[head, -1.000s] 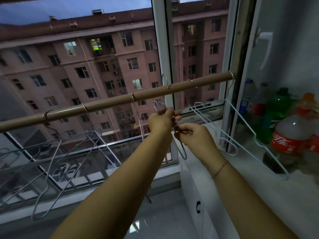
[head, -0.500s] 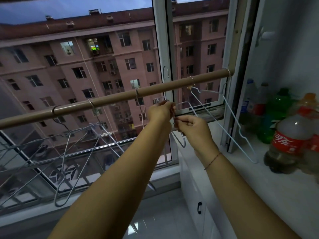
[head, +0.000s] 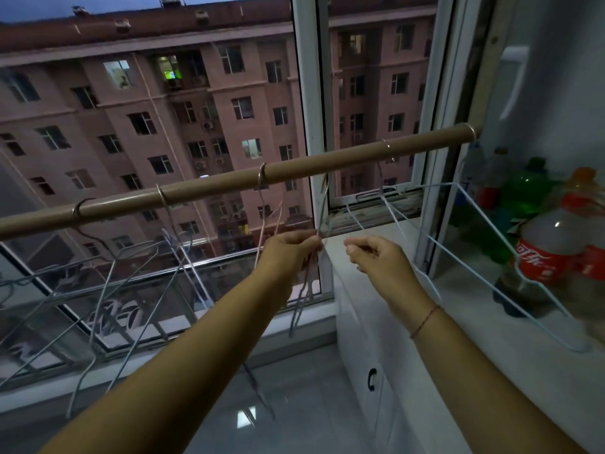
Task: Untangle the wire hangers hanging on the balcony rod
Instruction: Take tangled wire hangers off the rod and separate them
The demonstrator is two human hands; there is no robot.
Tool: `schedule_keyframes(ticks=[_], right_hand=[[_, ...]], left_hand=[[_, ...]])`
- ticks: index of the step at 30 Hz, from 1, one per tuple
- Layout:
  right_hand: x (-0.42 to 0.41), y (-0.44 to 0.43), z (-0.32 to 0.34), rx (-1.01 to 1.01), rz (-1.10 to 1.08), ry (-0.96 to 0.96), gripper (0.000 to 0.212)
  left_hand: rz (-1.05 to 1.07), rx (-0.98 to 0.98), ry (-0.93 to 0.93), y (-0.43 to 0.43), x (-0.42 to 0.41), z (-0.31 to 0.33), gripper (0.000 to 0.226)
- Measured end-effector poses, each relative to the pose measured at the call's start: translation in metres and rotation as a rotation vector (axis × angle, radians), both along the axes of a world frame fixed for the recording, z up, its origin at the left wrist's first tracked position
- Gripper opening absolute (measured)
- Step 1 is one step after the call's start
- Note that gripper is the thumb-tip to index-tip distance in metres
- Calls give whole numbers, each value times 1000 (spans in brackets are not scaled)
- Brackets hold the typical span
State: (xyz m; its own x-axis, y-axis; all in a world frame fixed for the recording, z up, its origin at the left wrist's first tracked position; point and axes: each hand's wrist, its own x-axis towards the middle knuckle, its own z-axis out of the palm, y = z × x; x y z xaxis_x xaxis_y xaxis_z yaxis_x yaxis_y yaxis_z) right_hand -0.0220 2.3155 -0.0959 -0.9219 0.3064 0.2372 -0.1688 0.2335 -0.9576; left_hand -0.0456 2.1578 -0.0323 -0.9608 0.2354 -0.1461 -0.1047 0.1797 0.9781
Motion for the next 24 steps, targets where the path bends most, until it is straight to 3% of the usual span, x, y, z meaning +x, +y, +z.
schedule_keyframes(ticks=[4,9,13,19,24], right_hand=[[4,0,-1,80,17,4,16],[8,-2,3,352,30,-8,35],[15,-2,7,578,93,-14,25],[36,-1,14,547,189,-121,10],[56,1,20,387,38,-158,12]], left_hand=[[-43,-79,11,-22,9,-7,20],[-119,-168,19,-40,16,-17,20],[-193,-219,3,-48,20,-19,21],[-182,-144,10,-47,22,-18,17],[-53,-49,191,-30,29,-13,7]])
